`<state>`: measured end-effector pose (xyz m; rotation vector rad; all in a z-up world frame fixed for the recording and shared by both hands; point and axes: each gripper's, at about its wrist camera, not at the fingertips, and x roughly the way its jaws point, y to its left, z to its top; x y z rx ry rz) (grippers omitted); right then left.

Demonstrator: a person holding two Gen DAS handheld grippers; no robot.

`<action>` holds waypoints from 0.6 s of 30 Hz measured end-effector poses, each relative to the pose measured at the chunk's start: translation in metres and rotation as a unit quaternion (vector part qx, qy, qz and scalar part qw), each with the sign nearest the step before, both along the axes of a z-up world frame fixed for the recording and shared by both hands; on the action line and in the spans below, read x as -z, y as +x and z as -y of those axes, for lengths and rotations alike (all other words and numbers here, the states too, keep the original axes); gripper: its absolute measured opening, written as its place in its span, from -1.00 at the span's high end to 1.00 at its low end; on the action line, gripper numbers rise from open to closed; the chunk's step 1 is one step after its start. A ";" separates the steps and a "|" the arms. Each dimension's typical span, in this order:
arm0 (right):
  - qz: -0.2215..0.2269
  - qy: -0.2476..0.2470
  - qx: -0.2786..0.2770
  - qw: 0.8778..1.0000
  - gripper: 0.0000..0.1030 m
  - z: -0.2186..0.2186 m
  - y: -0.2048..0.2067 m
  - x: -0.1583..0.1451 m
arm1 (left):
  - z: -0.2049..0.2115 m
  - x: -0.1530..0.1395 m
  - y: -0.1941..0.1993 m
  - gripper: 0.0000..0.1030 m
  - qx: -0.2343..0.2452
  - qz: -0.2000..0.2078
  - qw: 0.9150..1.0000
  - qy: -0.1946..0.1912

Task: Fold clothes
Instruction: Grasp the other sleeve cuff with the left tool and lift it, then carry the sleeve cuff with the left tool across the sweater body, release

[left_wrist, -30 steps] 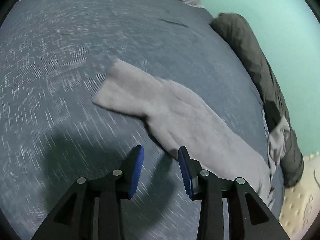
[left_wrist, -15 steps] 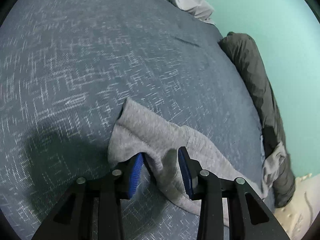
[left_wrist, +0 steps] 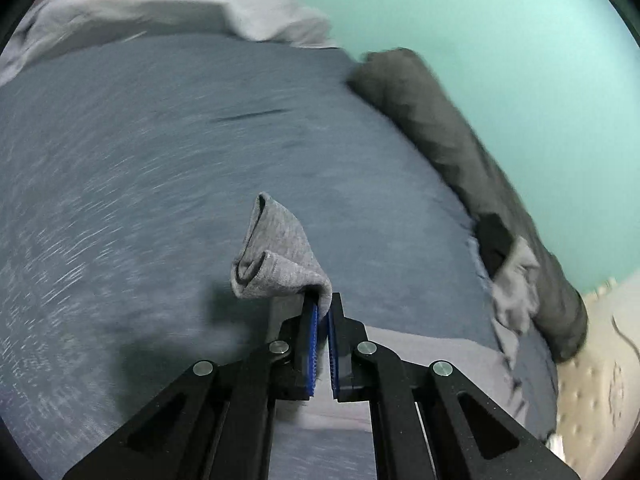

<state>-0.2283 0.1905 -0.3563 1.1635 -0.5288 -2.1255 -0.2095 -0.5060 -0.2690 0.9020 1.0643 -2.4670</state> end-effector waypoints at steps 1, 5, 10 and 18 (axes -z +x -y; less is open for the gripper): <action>0.002 -0.003 0.002 1.000 0.42 -0.002 -0.001 0.000 | -0.011 -0.010 0.000 0.92 0.012 -0.004 1.000 -0.004; 0.005 -0.005 0.010 1.000 0.42 -0.012 -0.005 -0.002 | -0.062 -0.048 -0.037 0.92 0.074 -0.023 0.997 -0.009; 0.002 -0.018 0.029 0.999 0.42 -0.033 -0.006 -0.009 | -0.143 -0.084 -0.057 0.93 0.143 -0.034 0.989 -0.028; 0.003 -0.029 0.064 0.998 0.42 -0.088 0.000 -0.016 | -0.288 -0.131 -0.094 0.93 0.259 -0.056 0.963 -0.043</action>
